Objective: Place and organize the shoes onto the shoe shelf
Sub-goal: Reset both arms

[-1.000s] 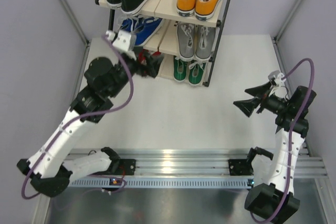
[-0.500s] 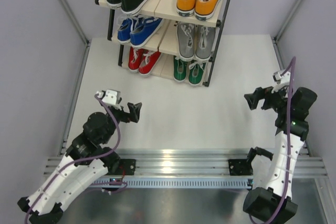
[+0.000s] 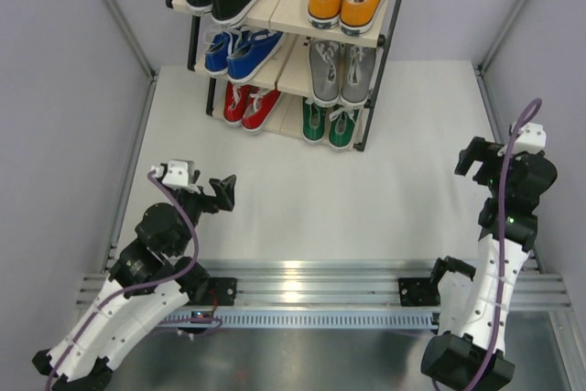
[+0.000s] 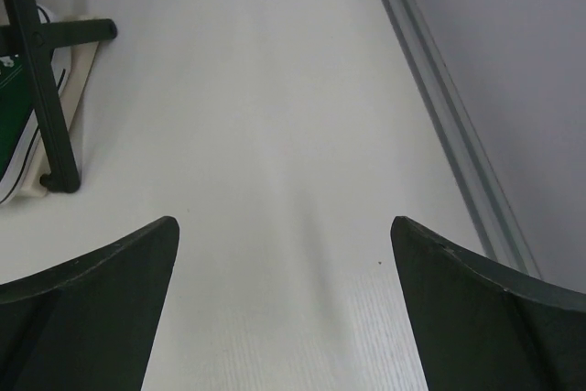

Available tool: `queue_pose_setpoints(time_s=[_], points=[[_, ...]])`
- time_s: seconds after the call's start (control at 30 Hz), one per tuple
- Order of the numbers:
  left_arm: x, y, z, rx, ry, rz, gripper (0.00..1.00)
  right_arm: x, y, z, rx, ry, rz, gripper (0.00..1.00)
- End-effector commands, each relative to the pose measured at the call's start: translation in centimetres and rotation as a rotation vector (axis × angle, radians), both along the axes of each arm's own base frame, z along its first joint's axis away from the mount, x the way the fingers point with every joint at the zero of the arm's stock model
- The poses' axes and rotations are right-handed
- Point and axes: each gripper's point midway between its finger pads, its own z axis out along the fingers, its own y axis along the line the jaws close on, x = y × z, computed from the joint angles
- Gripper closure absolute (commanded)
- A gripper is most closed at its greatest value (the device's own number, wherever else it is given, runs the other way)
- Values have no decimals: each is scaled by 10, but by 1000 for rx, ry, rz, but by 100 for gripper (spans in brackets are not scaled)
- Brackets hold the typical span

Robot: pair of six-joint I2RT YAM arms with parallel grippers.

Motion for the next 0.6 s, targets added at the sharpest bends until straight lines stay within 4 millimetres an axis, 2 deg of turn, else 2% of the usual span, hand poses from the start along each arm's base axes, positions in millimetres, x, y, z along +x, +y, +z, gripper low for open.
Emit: queue_pose_setpoints(time_s=[0.0, 0.57], points=[[0, 3, 2, -16, -11, 19, 2, -1, -19, 10, 26, -50, -123, 1], [1, -1, -1, -6, 1, 0, 2, -9, -19, 14, 54, -79, -135, 0]])
